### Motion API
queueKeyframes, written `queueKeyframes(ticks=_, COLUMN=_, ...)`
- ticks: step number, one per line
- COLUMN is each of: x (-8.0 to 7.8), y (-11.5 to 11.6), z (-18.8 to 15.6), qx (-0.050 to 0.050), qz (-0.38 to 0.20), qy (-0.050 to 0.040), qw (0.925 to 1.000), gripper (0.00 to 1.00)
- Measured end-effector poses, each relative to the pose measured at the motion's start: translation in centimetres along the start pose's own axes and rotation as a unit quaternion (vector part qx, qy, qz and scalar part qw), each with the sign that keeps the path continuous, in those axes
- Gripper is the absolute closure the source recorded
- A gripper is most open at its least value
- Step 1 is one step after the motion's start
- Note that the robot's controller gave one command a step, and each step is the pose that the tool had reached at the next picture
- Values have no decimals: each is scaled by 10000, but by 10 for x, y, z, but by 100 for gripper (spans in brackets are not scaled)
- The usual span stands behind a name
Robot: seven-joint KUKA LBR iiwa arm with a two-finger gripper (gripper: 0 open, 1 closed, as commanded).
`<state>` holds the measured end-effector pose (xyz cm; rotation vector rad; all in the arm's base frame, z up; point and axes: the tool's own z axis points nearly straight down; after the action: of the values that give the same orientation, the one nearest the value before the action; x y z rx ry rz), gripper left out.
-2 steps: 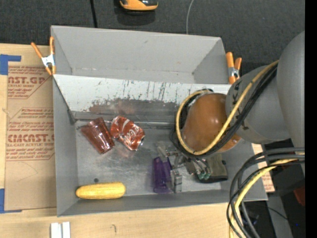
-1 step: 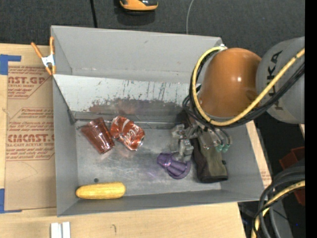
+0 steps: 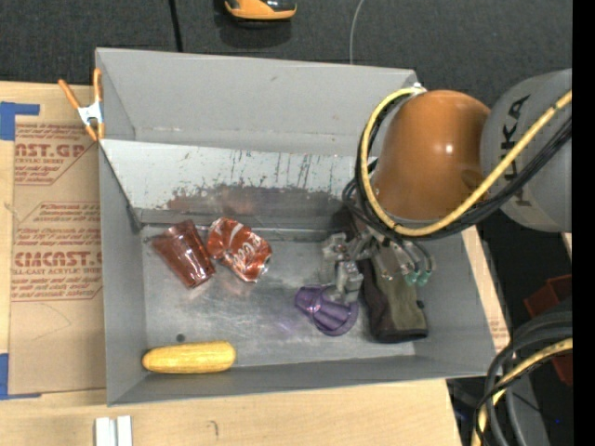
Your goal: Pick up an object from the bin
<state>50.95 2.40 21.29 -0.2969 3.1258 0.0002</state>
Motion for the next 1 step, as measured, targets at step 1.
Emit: queueKeyframes(ticks=1, x=5, y=7, z=24, qx=-1, qz=81, qy=-14, qw=10000, gripper=100)
